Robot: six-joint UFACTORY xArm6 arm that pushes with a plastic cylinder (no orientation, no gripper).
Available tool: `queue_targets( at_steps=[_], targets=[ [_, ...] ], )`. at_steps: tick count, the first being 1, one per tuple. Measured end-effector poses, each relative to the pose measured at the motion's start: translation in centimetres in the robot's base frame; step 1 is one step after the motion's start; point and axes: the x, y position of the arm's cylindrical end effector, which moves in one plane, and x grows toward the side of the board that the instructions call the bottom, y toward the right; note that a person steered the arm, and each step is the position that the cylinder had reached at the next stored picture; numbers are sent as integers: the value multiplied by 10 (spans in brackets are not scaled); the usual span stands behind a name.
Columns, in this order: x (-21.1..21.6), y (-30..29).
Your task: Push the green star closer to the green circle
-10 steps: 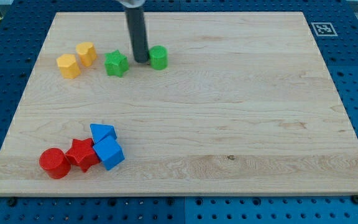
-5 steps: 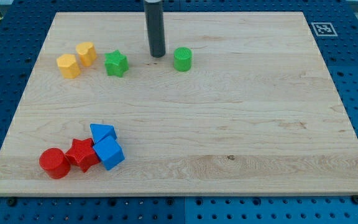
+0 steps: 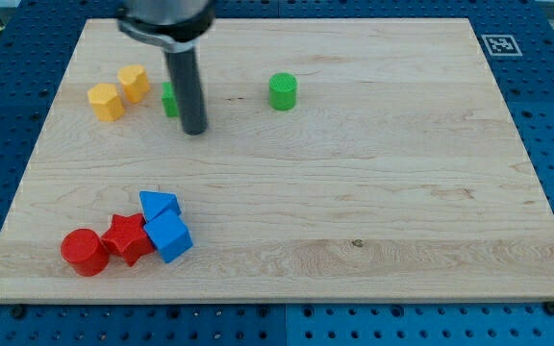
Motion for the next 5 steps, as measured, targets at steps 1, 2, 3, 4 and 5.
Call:
queue_targets(
  at_steps=[1, 2, 3, 4, 5],
  targets=[
    [-8, -32],
    [-8, -38],
    [-26, -39],
    [-45, -41],
    [-45, -29]
  ],
)
